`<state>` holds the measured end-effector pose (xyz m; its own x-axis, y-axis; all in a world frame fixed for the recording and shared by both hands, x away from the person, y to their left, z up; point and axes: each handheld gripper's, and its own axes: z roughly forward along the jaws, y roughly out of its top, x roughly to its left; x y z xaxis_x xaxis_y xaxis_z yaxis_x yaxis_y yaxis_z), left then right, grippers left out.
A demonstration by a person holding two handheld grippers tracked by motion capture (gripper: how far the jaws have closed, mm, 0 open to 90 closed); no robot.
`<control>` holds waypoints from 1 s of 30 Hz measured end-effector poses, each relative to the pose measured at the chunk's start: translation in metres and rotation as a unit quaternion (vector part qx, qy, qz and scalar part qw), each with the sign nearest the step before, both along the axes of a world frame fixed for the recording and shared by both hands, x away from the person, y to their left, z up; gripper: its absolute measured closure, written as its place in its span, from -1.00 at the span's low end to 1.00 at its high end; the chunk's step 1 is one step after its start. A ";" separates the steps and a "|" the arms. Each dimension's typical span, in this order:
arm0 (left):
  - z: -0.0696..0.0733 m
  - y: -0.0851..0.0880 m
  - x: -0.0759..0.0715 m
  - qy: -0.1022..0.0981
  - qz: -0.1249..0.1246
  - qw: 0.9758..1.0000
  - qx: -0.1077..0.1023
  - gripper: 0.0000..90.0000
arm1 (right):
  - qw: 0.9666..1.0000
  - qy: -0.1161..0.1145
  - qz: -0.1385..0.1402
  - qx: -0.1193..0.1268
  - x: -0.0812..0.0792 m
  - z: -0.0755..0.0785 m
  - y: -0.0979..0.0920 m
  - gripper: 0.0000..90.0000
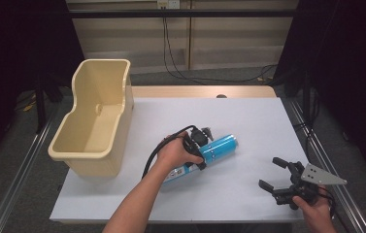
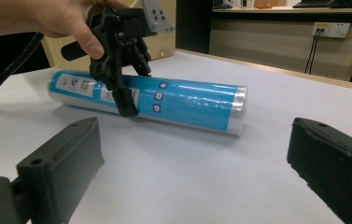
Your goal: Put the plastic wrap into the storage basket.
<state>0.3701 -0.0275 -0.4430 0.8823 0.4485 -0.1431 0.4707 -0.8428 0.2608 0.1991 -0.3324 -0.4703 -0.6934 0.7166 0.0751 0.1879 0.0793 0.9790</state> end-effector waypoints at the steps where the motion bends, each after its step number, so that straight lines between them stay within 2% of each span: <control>1: 0.001 0.001 0.001 0.014 0.009 1.000 0.006 -0.29 | 1.000 0.000 0.000 0.000 0.000 0.000 0.000 -0.94; 3: 0.002 0.004 0.001 0.025 0.023 0.999 0.002 -0.29 | 1.000 0.000 0.000 0.000 0.000 0.000 0.000 -0.94; 7: 0.005 0.008 0.002 0.022 0.034 0.999 -0.002 -0.29 | 1.000 -0.001 0.000 0.000 0.000 0.000 -0.001 -0.94; 10: 0.015 0.017 0.005 0.033 0.060 0.998 -0.011 -0.29 | 1.000 0.000 0.000 0.000 0.001 0.000 0.000 -0.94; 15: 0.030 0.024 0.006 0.026 0.072 0.997 -0.007 -0.29 | 1.000 0.000 0.000 0.001 0.001 0.000 0.000 -0.94; 17: 0.033 0.026 0.006 0.027 0.081 0.996 -0.011 -0.29 | 1.000 -0.003 0.000 0.001 0.001 0.000 0.000 -0.94; 22: 0.055 0.036 0.008 0.017 0.093 0.995 -0.020 -0.29 | 1.000 -0.006 0.001 0.002 0.001 0.001 0.000 -0.95; 24: 0.057 0.038 0.009 0.017 0.096 0.995 -0.021 -0.29 | 1.000 -0.006 0.000 0.002 0.001 0.001 0.000 -0.95; 25: 0.066 0.042 0.009 0.014 0.105 0.994 -0.023 -0.29 | 1.000 -0.007 0.000 0.003 0.001 0.001 0.000 -0.95; 27: 0.069 0.043 0.010 0.011 0.106 0.994 -0.024 -0.29 | 1.000 -0.007 -0.001 0.003 0.000 0.001 0.000 -0.95; 28: 0.077 0.048 0.010 0.012 0.113 0.993 -0.025 -0.29 | 1.000 -0.009 -0.001 0.004 0.000 0.001 0.000 -0.95; 30: 0.084 0.052 0.010 0.011 0.129 0.991 -0.027 -0.29 | 1.000 -0.009 -0.002 0.004 0.000 0.001 0.000 -0.95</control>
